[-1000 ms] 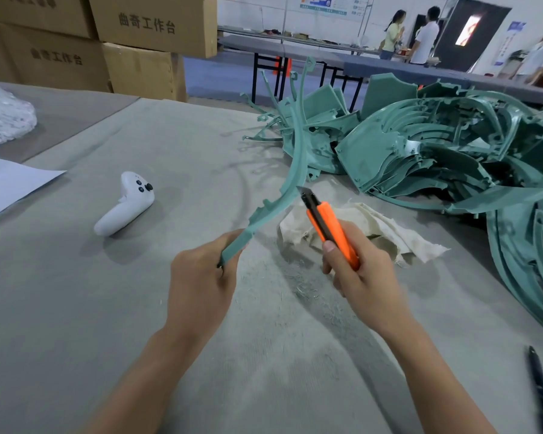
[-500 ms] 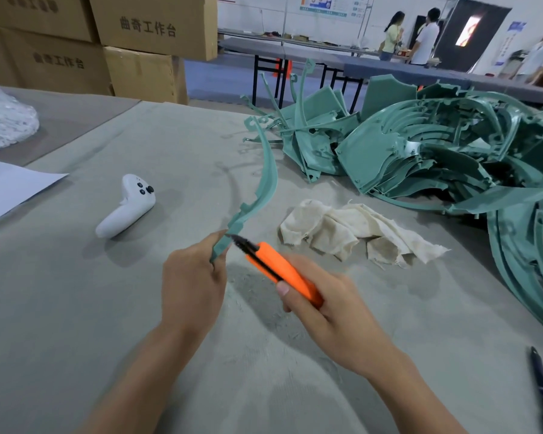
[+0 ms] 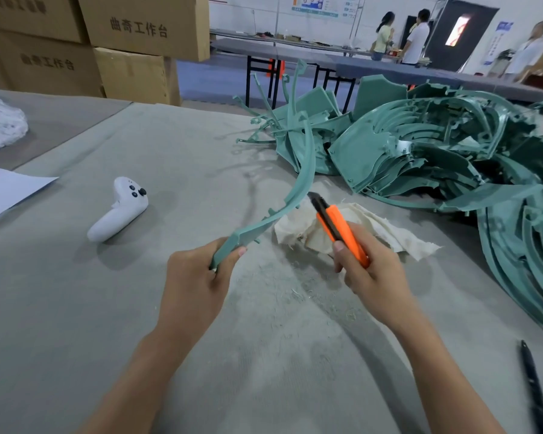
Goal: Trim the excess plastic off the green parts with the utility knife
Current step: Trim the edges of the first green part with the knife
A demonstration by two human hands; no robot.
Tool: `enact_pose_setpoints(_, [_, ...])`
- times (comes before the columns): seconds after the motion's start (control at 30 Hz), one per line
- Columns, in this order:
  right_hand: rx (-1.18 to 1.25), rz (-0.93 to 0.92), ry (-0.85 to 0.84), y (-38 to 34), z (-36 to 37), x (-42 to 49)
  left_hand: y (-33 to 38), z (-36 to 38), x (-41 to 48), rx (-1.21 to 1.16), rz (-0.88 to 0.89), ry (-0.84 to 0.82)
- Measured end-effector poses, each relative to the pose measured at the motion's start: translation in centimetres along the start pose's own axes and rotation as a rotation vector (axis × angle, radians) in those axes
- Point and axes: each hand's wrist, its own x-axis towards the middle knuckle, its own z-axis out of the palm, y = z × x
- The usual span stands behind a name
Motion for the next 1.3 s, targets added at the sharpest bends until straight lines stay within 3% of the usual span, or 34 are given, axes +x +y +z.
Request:
enact_pose_setpoints(0.33, [0.02, 0.022, 0.044, 0.2, -0.4, 0.3, -0.2, 0.3, -0.3, -0.049, -0.021, -0.03])
enact_pose_setpoints(0.63, [0.005, -0.126, -0.071, -1.9, 1.0, -0.7, -0.4, 0.5, -0.4, -0.023, -0.096, -0.033])
enact_pose_setpoints(0.87, [0.033, 0.014, 0.043, -0.7, -0.3, 0.4, 0.1, 0.4, -0.5, -0.042, -0.023, -0.034])
enact_pose_setpoints(1.07, [-0.009, -0.07, -0.044, -2.1, 0.9, -0.7, -0.4, 0.3, -0.4, 0.005, -0.104, 0.013])
enact_pose_setpoints(1.3, [-0.037, -0.174, -0.102, -4.1, 2.3, -1.6, -0.5, 0.3, -0.4, 0.056, -0.076, 0.05])
